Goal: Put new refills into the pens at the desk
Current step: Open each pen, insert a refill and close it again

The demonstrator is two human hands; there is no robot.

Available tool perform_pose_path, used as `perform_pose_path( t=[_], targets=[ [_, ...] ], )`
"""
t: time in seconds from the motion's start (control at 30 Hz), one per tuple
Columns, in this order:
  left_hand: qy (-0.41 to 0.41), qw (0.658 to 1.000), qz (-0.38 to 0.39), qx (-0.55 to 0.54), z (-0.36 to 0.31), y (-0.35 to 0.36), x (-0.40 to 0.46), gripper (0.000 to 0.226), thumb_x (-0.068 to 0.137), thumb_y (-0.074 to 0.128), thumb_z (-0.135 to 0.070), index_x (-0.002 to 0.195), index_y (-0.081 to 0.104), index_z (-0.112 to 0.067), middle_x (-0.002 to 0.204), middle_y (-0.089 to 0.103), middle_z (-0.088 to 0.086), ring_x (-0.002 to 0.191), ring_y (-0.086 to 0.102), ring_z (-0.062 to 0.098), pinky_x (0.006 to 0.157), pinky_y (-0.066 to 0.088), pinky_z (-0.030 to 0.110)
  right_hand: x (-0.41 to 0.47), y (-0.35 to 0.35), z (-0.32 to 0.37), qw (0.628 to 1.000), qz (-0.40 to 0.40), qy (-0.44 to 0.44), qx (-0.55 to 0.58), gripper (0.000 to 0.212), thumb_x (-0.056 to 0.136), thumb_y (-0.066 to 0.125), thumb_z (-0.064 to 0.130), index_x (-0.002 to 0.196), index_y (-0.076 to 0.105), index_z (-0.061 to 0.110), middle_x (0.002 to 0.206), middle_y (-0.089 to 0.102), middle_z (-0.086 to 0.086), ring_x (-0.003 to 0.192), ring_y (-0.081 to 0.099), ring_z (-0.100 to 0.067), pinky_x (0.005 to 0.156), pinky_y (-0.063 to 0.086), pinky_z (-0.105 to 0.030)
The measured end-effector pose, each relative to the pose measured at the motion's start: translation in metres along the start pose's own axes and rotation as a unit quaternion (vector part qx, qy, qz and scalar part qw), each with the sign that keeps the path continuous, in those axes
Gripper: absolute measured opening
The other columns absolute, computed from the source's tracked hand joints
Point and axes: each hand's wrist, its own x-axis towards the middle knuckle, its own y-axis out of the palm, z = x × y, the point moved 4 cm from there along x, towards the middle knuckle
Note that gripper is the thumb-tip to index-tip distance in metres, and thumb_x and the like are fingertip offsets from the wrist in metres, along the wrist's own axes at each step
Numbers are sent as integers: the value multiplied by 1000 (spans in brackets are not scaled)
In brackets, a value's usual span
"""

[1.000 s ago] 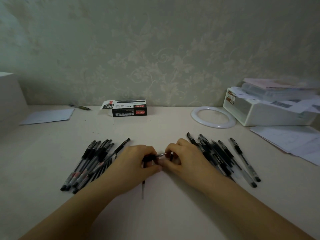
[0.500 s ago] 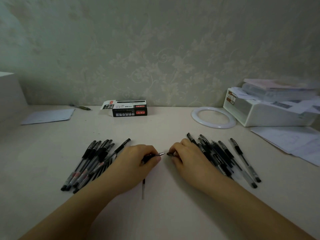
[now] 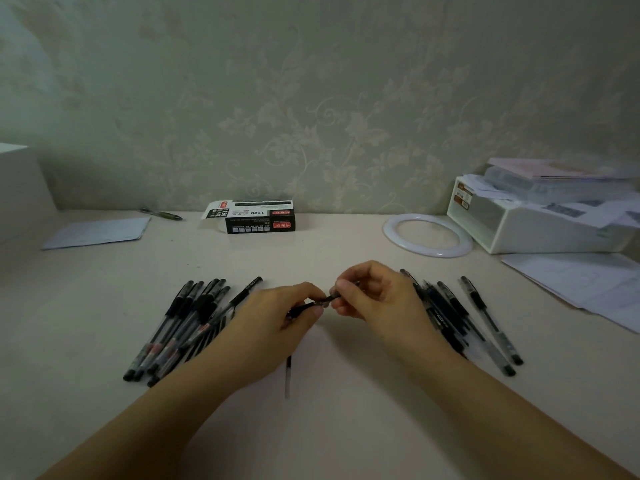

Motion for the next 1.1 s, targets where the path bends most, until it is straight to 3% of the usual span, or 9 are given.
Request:
perform_pose_path(
  t=[0.07,0.27,0.37,0.5,0.7,0.83,1.1],
  targets=[
    [4,1000,2,-4,-1,0,0,17,96,52,-29,107,65,-30,69,58,-21,71,57,-2,62,40,7,-1,4,0,1000,12,-8,2,2,91,65,3,93,66,4,81,73,-11,69,72,-15,68,57,-20],
    [-10,1000,-28,-2,0,-4,1,15,96,51,-31,101,65,-28,68,61,-4,66,56,11,61,45,19,3,-12,6,997,-61,-48,-11,2,92,65,6,90,66,5,84,73,-11,71,71,-16,73,59,-24],
    [-10,1000,-20,-1,-2,-3,1,14,96,50,-32,101,63,-29,70,62,-4,66,58,12,64,48,24,2,-9,3,999,-29,-41,-15,2,91,66,4,91,68,5,82,73,-10,71,71,-16,71,58,-23],
    [-28,999,-8,-16,1,-1,1,9,95,51,-35,101,56,-30,71,63,-8,69,61,4,62,47,14,0,2,1,998,35,-47,-29,5,90,67,6,90,69,10,80,73,-7,72,72,-17,69,57,-22],
    [-8,1000,11,-24,-3,1,0,9,95,52,-31,91,51,-23,70,64,-9,69,62,4,60,49,19,-1,2,0,997,59,-33,-24,1,87,71,8,87,71,8,76,72,-16,64,70,-15,63,55,-19],
    [-4,1000,6,-25,-4,0,0,5,95,54,-26,90,53,-23,73,65,-9,71,61,8,62,49,23,-3,5,-2,994,93,-9,-58,12,91,69,15,90,68,3,71,73,-13,58,68,-18,56,55,-23],
    [13,999,-18,-31,-9,-4,0,10,91,62,-19,83,57,-19,70,67,-11,70,63,3,62,47,12,-3,5,1,991,122,14,-58,18,91,67,15,87,66,-2,63,71,-8,48,61,-11,50,50,-20]
  ],
)
